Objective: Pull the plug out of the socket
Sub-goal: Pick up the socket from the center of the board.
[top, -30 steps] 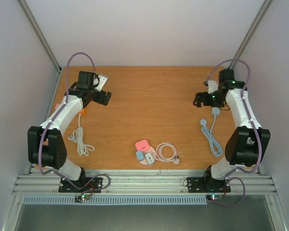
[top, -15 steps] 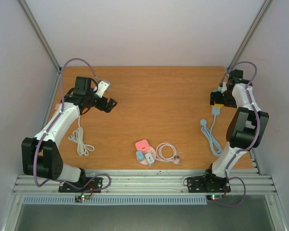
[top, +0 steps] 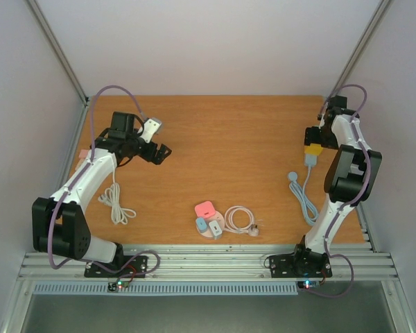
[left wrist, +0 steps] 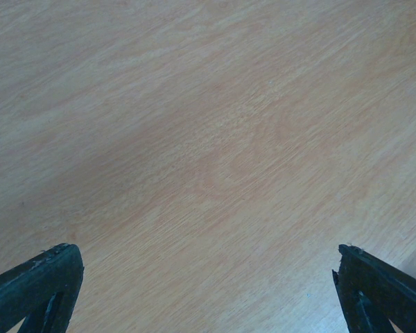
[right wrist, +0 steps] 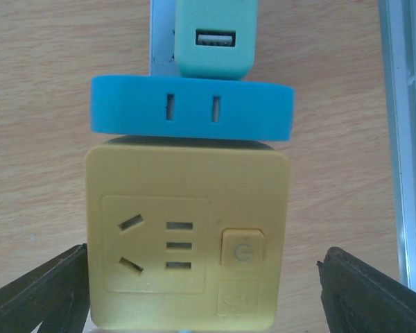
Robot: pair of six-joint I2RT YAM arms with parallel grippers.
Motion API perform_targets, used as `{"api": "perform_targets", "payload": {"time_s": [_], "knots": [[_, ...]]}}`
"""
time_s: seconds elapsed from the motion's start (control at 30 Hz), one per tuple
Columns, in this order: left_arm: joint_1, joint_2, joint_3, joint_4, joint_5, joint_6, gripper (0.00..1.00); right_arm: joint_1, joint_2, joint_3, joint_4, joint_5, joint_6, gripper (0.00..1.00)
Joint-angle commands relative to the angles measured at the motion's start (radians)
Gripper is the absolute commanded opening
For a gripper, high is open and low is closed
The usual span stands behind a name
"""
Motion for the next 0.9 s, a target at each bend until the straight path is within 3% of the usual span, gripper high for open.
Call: {"api": "perform_targets", "payload": {"time_s": [0.0,0.5,0.77,0.87], "knots": [[-0.006,0.008,-0.007,0.033,0.011,-0.009,0.99,0.015,0.026,0.038,-0.012,0.021,0.017,0.87],[-0.011,0.028,-0.007,0.035,-0.003,-0.011,0.99,0.061,0.081,0.055,0.017,0.062,0.011,0.69],[-0.013,0.035,-0.004,0.033,0.004,-0.013,0.99,0.078,0.045,0.032,0.041,0.081,-0.005,0.36],[-0.015,0.033,-0.005,0.035,0.021,-0.008,0.99,0.088,-0.017,-0.006,0.067,0.017,-0.047,0.26]]}}
